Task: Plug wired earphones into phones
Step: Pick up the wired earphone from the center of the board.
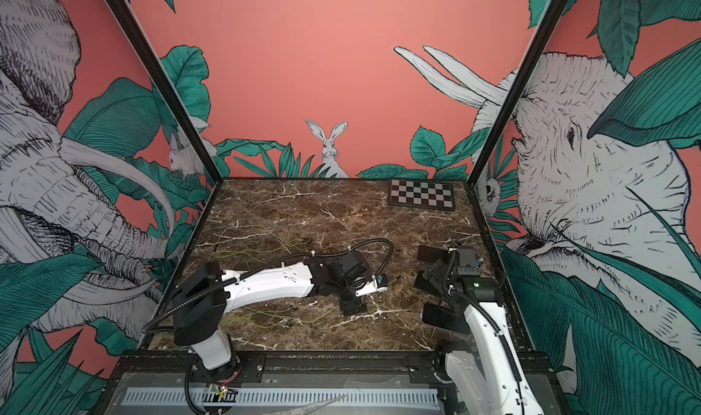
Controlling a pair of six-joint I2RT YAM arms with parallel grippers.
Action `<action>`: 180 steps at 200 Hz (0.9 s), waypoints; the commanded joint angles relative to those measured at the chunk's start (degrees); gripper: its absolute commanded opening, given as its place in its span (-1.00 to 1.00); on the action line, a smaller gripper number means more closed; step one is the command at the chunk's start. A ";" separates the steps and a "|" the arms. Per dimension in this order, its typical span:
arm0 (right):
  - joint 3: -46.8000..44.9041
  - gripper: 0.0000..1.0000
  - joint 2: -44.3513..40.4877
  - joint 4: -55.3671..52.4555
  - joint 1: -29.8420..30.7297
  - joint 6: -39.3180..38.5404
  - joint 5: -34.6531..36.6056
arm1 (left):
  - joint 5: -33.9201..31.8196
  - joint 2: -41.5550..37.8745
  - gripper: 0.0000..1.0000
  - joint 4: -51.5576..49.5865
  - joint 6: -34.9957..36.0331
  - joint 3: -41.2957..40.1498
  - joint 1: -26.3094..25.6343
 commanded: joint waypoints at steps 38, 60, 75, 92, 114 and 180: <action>-0.93 0.84 0.02 0.94 -0.06 2.21 0.51 | -4.54 4.89 0.34 -3.99 6.72 0.15 -0.55; -0.69 0.78 -0.83 1.08 -0.11 1.48 1.18 | -5.66 6.64 0.30 -4.20 8.53 0.53 -0.48; -0.78 0.74 -1.62 1.61 -0.03 1.15 1.15 | -5.15 7.68 0.27 -4.92 8.81 1.36 -0.53; -1.20 0.73 -2.63 2.08 -0.01 0.61 1.54 | -5.44 8.34 0.24 -3.83 8.72 1.19 -0.51; -1.56 0.67 -3.88 2.35 -0.08 -0.02 2.06 | -6.35 9.77 0.19 -2.86 8.64 1.01 -0.49; -1.27 0.52 -5.08 5.54 -0.06 -2.56 1.63 | -7.72 11.62 -0.28 -0.62 8.39 0.80 -0.55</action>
